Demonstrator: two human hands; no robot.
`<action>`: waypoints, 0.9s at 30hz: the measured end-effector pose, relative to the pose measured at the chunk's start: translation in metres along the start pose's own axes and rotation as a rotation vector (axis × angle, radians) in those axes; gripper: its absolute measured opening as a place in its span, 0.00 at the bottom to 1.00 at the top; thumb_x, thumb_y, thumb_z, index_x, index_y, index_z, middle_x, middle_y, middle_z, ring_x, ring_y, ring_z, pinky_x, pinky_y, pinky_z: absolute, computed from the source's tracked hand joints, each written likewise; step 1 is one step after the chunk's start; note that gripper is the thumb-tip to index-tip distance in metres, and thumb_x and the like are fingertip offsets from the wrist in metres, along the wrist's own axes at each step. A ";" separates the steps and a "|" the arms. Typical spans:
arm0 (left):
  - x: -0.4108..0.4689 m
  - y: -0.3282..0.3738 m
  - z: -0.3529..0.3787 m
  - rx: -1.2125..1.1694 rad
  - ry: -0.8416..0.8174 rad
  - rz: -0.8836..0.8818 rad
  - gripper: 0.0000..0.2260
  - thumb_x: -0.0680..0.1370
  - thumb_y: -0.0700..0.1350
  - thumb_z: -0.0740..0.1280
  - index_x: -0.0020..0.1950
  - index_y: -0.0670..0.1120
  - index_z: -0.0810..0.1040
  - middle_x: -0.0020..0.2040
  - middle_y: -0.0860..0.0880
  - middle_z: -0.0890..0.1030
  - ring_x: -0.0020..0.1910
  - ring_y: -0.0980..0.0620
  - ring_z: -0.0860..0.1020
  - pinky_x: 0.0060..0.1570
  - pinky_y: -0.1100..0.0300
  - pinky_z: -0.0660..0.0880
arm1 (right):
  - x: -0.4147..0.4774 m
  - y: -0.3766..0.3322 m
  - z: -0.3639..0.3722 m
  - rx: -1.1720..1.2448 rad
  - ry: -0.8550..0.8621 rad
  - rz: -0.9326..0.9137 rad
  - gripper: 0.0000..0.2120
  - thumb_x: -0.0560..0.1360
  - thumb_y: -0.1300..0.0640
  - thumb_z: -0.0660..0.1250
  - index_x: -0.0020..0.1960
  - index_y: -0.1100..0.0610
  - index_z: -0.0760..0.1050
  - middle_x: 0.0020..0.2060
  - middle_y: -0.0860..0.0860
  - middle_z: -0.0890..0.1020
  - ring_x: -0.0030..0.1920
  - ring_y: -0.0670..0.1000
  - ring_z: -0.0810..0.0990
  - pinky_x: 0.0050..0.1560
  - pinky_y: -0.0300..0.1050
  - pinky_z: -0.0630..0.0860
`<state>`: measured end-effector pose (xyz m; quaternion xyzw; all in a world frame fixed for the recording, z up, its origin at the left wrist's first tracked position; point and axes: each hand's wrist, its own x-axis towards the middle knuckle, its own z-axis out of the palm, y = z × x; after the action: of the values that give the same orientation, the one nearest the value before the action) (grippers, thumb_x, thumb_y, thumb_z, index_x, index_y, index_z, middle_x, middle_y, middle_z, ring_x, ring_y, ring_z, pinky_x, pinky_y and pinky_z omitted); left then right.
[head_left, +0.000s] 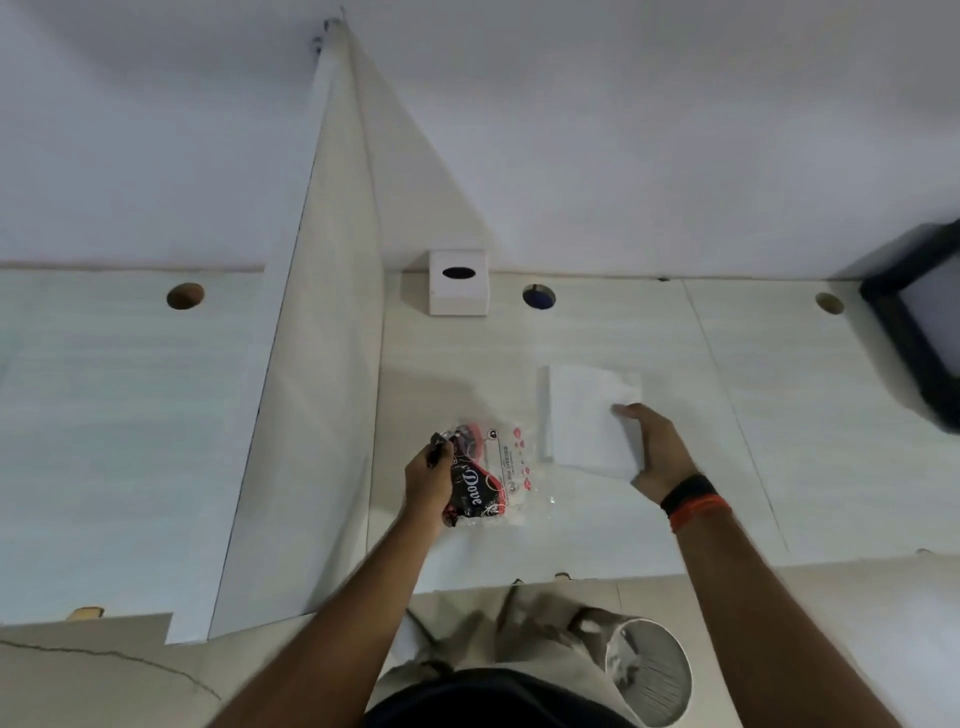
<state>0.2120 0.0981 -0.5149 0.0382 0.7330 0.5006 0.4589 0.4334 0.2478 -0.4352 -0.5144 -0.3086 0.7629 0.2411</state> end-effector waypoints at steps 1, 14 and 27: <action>0.003 -0.004 0.003 -0.009 -0.013 -0.034 0.05 0.82 0.47 0.63 0.54 0.46 0.77 0.48 0.41 0.81 0.42 0.45 0.80 0.38 0.56 0.78 | 0.008 0.010 0.004 -0.028 -0.037 0.059 0.12 0.77 0.57 0.63 0.58 0.59 0.79 0.47 0.56 0.85 0.46 0.58 0.84 0.45 0.51 0.81; 0.037 -0.031 0.020 0.135 -0.083 -0.137 0.10 0.81 0.44 0.64 0.60 0.43 0.78 0.51 0.44 0.82 0.51 0.44 0.81 0.49 0.55 0.76 | 0.089 0.094 0.002 -0.442 -0.100 0.339 0.16 0.75 0.64 0.68 0.62 0.59 0.77 0.58 0.59 0.82 0.58 0.61 0.79 0.53 0.54 0.78; 0.061 0.008 0.018 0.281 0.197 0.123 0.17 0.78 0.48 0.67 0.65 0.44 0.76 0.63 0.43 0.79 0.60 0.47 0.78 0.57 0.58 0.72 | 0.132 0.054 0.067 -0.940 0.170 -0.173 0.28 0.71 0.54 0.76 0.66 0.60 0.70 0.62 0.59 0.79 0.61 0.58 0.78 0.60 0.49 0.74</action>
<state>0.1864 0.1459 -0.5485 0.0977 0.8334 0.4217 0.3437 0.3216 0.2859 -0.5393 -0.6005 -0.6407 0.4734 0.0696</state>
